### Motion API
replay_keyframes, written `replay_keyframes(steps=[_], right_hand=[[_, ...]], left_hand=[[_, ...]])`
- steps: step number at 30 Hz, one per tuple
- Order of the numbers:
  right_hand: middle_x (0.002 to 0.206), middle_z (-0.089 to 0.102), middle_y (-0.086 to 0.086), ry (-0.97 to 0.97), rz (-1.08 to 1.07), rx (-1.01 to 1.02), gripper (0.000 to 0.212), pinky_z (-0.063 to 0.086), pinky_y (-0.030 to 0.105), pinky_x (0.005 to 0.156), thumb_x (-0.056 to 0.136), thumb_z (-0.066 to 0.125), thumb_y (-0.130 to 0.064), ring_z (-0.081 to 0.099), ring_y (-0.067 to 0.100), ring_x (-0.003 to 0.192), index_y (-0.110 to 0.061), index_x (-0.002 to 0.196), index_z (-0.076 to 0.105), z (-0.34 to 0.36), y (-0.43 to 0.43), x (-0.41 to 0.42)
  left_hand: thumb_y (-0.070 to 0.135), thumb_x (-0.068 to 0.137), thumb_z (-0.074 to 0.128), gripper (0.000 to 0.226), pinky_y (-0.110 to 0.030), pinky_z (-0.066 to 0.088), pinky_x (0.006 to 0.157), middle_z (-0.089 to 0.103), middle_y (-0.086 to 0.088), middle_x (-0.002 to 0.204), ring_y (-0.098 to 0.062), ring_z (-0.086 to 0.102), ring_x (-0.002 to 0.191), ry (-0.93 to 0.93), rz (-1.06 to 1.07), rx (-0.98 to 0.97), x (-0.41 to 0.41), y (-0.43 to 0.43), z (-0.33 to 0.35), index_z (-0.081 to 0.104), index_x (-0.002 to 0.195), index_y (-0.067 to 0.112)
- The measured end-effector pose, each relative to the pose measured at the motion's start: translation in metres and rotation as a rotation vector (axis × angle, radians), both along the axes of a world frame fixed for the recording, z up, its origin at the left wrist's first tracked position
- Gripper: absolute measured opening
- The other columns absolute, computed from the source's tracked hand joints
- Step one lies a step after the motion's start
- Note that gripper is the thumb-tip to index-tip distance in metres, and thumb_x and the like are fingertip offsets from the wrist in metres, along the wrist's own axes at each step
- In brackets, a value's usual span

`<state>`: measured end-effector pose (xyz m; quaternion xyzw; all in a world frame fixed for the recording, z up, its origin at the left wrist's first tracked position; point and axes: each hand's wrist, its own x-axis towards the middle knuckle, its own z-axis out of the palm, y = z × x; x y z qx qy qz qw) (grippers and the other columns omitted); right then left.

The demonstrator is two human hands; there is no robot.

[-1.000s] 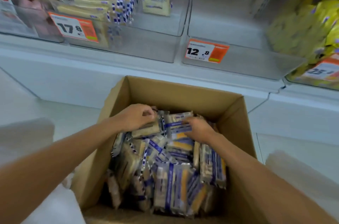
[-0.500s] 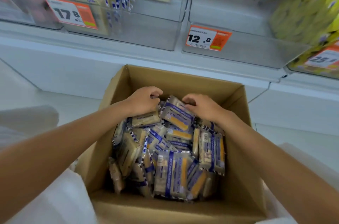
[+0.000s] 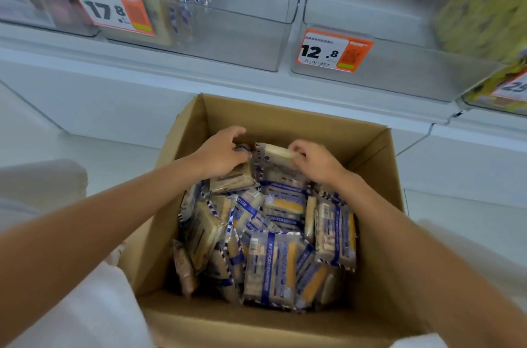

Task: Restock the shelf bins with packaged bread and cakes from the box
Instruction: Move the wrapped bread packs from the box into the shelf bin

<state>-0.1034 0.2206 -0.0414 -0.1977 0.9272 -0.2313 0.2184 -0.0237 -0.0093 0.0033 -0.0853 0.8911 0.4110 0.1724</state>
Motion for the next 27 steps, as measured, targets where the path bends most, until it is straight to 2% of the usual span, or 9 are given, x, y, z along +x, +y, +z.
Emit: replay_keyframes(steps=[3, 6, 9, 11, 14, 17, 19, 22, 27], right_hand=[[0.107, 0.07, -0.004, -0.198, -0.059, -0.297, 0.018, 0.051, 0.025, 0.085, 0.099, 0.053, -0.016, 0.067, 0.01, 0.096, -0.02, 0.111, 0.066, 0.062, 0.007, 0.008], [0.096, 0.073, -0.006, -0.306, -0.114, -0.455, 0.021, 0.053, 0.023, 0.08, 0.099, 0.052, -0.015, 0.069, 0.008, 0.088, -0.027, 0.1, 0.069, 0.093, 0.016, 0.024], [0.107, 0.073, 0.0, -0.335, -0.216, -0.525, 0.021, 0.054, 0.026, 0.086, 0.101, 0.05, -0.024, 0.068, 0.015, 0.101, -0.022, 0.112, 0.068, 0.093, 0.036, 0.027], [0.115, 0.069, 0.002, -0.313, -0.295, -0.489, 0.025, 0.053, 0.023, 0.087, 0.101, 0.05, -0.027, 0.066, 0.016, 0.107, -0.019, 0.12, 0.064, 0.077, 0.054, 0.024], [0.124, 0.062, 0.002, -0.247, -0.388, -0.246, 0.032, 0.048, 0.027, 0.093, 0.097, 0.058, -0.028, 0.059, 0.017, 0.113, -0.016, 0.126, 0.061, 0.03, 0.072, 0.017], [0.139, 0.052, 0.008, -0.321, -0.474, -0.121, 0.059, 0.042, 0.028, 0.09, 0.091, 0.066, -0.034, 0.053, 0.021, 0.118, -0.012, 0.141, 0.045, -0.024, 0.07, 0.021], [0.146, 0.045, 0.009, -0.366, -0.547, -0.091, 0.078, 0.042, 0.029, 0.089, 0.086, 0.071, -0.041, 0.051, 0.025, 0.123, -0.012, 0.148, 0.033, -0.051, 0.066, 0.026], [0.134, 0.054, 0.01, -0.275, -0.598, -0.037, 0.065, 0.043, 0.03, 0.077, 0.086, 0.07, -0.036, 0.055, 0.02, 0.101, -0.011, 0.14, 0.044, -0.062, 0.065, 0.023], [0.119, 0.066, 0.007, -0.202, -0.458, -0.134, 0.032, 0.046, 0.025, 0.077, 0.094, 0.06, -0.021, 0.058, 0.011, 0.093, -0.01, 0.124, 0.063, -0.026, 0.067, 0.016]], left_hand=[[0.031, 0.086, 0.073, 0.086, -0.024, 0.034, 0.101, 0.035, 0.009, 0.152, -0.006, 0.042, 0.129, -0.019, 0.014, 0.24, -0.005, 0.018, 0.018, 0.021, 0.154, 0.026], [0.038, 0.077, 0.077, 0.059, -0.037, 0.048, 0.101, 0.068, 0.004, 0.124, -0.011, 0.066, 0.11, -0.138, -0.028, 0.488, -0.006, 0.031, 0.027, 0.057, 0.129, 0.02], [0.042, 0.072, 0.074, 0.051, -0.041, 0.051, 0.098, 0.075, -0.002, 0.105, -0.019, 0.07, 0.102, -0.186, 0.043, 0.551, -0.001, 0.032, 0.026, 0.067, 0.114, 0.013], [0.04, 0.077, 0.075, 0.044, -0.04, 0.053, 0.095, 0.076, -0.003, 0.099, -0.021, 0.072, 0.098, -0.175, 0.178, 0.527, 0.003, 0.023, 0.019, 0.068, 0.111, 0.012], [0.038, 0.08, 0.076, 0.04, -0.043, 0.054, 0.094, 0.077, -0.005, 0.097, -0.023, 0.073, 0.094, -0.181, 0.318, 0.504, 0.007, 0.003, 0.005, 0.069, 0.109, 0.011], [0.035, 0.081, 0.074, 0.041, -0.033, 0.061, 0.071, 0.077, -0.007, 0.095, -0.021, 0.074, 0.086, -0.219, 0.4, 0.533, 0.012, -0.008, -0.004, 0.068, 0.111, 0.009], [0.034, 0.084, 0.072, 0.036, -0.03, 0.059, 0.065, 0.077, -0.007, 0.093, -0.02, 0.075, 0.083, -0.227, 0.432, 0.535, 0.015, -0.011, -0.007, 0.068, 0.11, 0.009], [0.036, 0.084, 0.072, 0.035, -0.035, 0.058, 0.076, 0.077, -0.006, 0.094, -0.022, 0.074, 0.087, -0.228, 0.462, 0.533, 0.013, -0.013, -0.01, 0.068, 0.109, 0.01], [0.035, 0.086, 0.073, 0.033, -0.037, 0.058, 0.081, 0.076, -0.005, 0.097, -0.021, 0.073, 0.088, -0.177, 0.553, 0.534, 0.005, -0.007, -0.01, 0.067, 0.109, 0.013]])
